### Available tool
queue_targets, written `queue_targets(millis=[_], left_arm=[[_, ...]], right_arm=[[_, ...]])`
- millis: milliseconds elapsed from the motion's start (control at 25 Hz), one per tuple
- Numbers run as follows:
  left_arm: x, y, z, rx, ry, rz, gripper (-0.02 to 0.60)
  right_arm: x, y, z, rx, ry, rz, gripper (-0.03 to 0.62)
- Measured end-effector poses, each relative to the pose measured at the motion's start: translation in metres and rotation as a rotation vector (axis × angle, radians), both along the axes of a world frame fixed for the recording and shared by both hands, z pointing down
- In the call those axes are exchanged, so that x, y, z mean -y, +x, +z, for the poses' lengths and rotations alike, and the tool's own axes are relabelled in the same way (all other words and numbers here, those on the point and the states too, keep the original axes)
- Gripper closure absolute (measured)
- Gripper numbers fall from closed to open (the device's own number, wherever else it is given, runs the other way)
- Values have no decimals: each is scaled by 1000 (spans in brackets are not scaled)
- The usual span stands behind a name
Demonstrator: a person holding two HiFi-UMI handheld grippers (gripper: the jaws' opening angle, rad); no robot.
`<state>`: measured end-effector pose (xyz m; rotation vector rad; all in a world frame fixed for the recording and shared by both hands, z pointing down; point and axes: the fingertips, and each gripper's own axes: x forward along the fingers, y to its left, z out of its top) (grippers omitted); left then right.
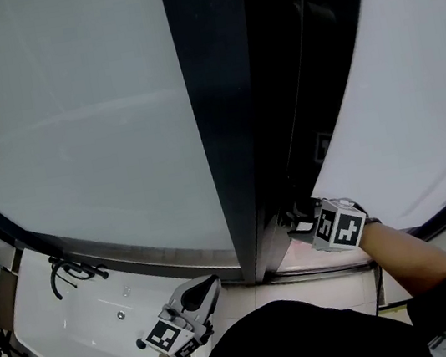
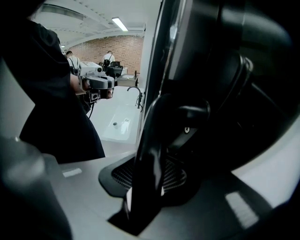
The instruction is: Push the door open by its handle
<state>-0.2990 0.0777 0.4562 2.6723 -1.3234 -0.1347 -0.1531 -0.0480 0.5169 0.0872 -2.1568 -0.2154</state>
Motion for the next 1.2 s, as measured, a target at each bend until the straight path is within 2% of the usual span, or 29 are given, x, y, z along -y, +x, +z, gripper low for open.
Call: queue_targets(millis=[280, 560, 640, 920, 1080, 1200], left_arm=[[3, 2, 0, 0, 5, 11, 583], [8, 12, -4, 16, 13, 34, 583], [8, 15, -6, 20, 18, 38, 583], [2, 22, -8, 27, 18, 38, 583], [-3, 20, -9, 17, 24, 34, 583], [-5, 17, -12, 14, 34, 34, 583]], right_arm=[[2, -3, -2, 89, 2, 8, 479], [3, -2, -4, 228, -22, -6, 474], [2, -3, -4, 237, -26, -3, 474], [0, 2, -1, 177, -38, -24, 464], [-2, 17, 7, -8, -72, -34, 448], [-8, 24, 13, -124, -133, -69, 422]])
